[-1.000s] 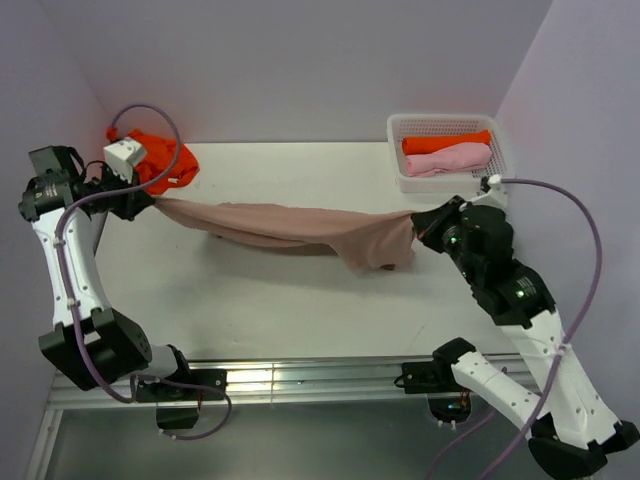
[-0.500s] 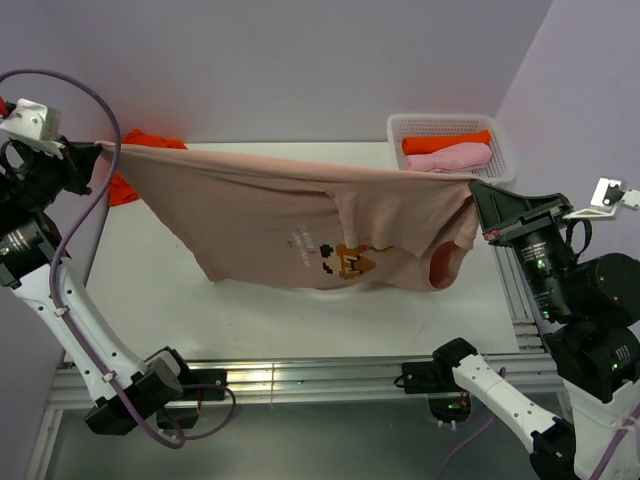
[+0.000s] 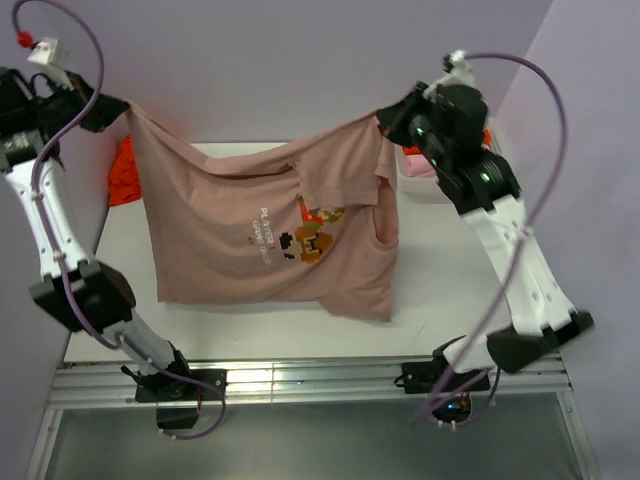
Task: Roll the t-shirts
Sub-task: Flatten the tshirt
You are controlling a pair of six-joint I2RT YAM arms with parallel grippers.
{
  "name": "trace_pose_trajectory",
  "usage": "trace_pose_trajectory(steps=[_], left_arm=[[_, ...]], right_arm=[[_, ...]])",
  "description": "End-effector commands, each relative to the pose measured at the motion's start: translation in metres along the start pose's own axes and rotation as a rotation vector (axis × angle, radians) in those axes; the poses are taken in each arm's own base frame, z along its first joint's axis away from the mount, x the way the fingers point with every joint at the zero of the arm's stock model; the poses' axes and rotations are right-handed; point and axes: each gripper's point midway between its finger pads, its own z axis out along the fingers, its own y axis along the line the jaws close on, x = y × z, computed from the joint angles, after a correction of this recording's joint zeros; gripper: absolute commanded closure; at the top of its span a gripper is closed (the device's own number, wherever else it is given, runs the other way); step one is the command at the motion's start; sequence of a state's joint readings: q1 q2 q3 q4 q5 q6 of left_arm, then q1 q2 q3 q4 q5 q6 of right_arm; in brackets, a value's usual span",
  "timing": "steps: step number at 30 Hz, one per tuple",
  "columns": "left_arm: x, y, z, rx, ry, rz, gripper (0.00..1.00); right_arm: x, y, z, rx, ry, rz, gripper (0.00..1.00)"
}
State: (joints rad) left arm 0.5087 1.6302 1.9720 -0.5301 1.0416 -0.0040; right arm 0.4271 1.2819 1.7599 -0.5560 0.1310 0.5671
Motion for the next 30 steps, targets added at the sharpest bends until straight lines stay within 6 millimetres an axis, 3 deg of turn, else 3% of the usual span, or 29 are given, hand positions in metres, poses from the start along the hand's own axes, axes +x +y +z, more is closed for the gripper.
trace_pose_trajectory(steps=[1, 2, 3, 4, 5, 6, 7, 11, 12, 13, 16, 17, 18, 19, 20, 21, 22, 23, 24, 25, 26, 27, 28, 29, 30], left_arm=[[-0.016, 0.002, 0.05, 0.047, -0.021, 0.024, 1.0], [-0.039, 0.001, 0.053, 0.042, -0.062, 0.064, 1.0], [-0.045, 0.006, 0.059, 0.042, -0.078, 0.036, 1.0], [-0.041, 0.025, 0.072, 0.029, -0.084, 0.018, 1.0], [-0.065, 0.025, 0.07, 0.01, -0.136, 0.062, 1.0], [-0.071, 0.027, 0.071, 0.016, -0.156, 0.032, 1.0], [-0.086, 0.033, 0.067, 0.02, -0.214, 0.071, 1.0], [-0.102, 0.043, 0.044, 0.054, -0.282, 0.031, 1.0], [-0.1, 0.043, 0.039, 0.071, -0.271, 0.027, 1.0], [-0.1, 0.047, 0.03, 0.064, -0.265, 0.032, 1.0], [-0.075, 0.051, 0.015, 0.079, -0.202, 0.019, 1.0], [-0.048, 0.059, 0.017, 0.075, -0.156, -0.024, 1.0], [-0.026, 0.063, 0.014, 0.06, -0.103, -0.016, 1.0], [-0.016, 0.055, 0.008, 0.056, -0.073, 0.007, 1.0], [0.017, 0.059, 0.008, 0.05, -0.015, -0.023, 1.0], [0.051, 0.057, 0.004, 0.05, 0.064, 0.021, 1.0], [0.066, 0.052, -0.001, 0.024, 0.109, 0.063, 1.0], [0.109, 0.05, -0.005, 0.024, 0.189, 0.023, 1.0], [0.134, 0.051, -0.009, 0.027, 0.245, 0.105, 1.0], [0.156, 0.037, -0.017, 0.037, 0.305, 0.084, 1.0], [0.205, 0.033, -0.027, 0.033, 0.404, 0.036, 1.0], [0.227, 0.032, -0.034, 0.054, 0.457, 0.104, 1.0], [0.264, 0.021, -0.043, 0.07, 0.522, 0.054, 1.0], [0.286, 0.024, -0.052, 0.056, 0.587, 0.076, 1.0], [0.303, 0.019, -0.056, 0.071, 0.626, 0.072, 1.0]], right_arm=[[-0.023, 0.021, 0.039, -0.087, -0.03, -0.055, 1.0], [-0.025, 0.023, 0.05, -0.094, -0.028, -0.055, 1.0], [-0.019, 0.012, 0.076, -0.069, -0.004, -0.057, 1.0], [-0.038, 0.028, 0.076, -0.123, -0.033, -0.056, 1.0], [-0.044, 0.03, 0.082, -0.129, -0.039, -0.054, 1.0], [-0.06, 0.034, 0.093, -0.142, -0.068, -0.055, 1.0], [-0.064, 0.034, 0.096, -0.142, -0.068, -0.054, 1.0], [-0.091, 0.037, 0.098, -0.181, -0.117, 0.001, 1.0], [-0.103, 0.04, 0.083, -0.194, -0.145, 0.012, 1.0], [-0.095, 0.025, 0.09, -0.172, -0.132, 0.025, 1.0], [-0.076, 0.001, 0.075, -0.112, -0.118, 0.068, 1.0], [-0.066, -0.006, 0.073, -0.097, -0.102, 0.074, 1.0], [-0.045, -0.022, 0.069, -0.059, -0.062, 0.082, 1.0], [-0.033, -0.029, 0.066, -0.041, -0.039, 0.099, 1.0], [-0.029, -0.032, 0.052, -0.038, -0.041, 0.107, 1.0], [0.012, -0.059, 0.058, 0.025, 0.037, 0.121, 1.0], [0.026, -0.069, 0.054, 0.049, 0.057, 0.13, 1.0], [0.042, -0.082, 0.049, 0.081, 0.08, 0.142, 1.0], [0.072, -0.102, 0.037, 0.129, 0.128, 0.148, 1.0], [0.086, -0.117, 0.03, 0.177, 0.142, 0.155, 1.0], [0.093, -0.121, 0.016, 0.179, 0.139, 0.166, 1.0], [0.13, -0.143, 0.011, 0.225, 0.205, 0.175, 1.0], [0.143, -0.151, 0.006, 0.238, 0.222, 0.18, 1.0], [0.153, -0.157, 0.001, 0.248, 0.238, 0.181, 1.0], [0.178, -0.174, -0.003, 0.293, 0.282, 0.183, 1.0]])
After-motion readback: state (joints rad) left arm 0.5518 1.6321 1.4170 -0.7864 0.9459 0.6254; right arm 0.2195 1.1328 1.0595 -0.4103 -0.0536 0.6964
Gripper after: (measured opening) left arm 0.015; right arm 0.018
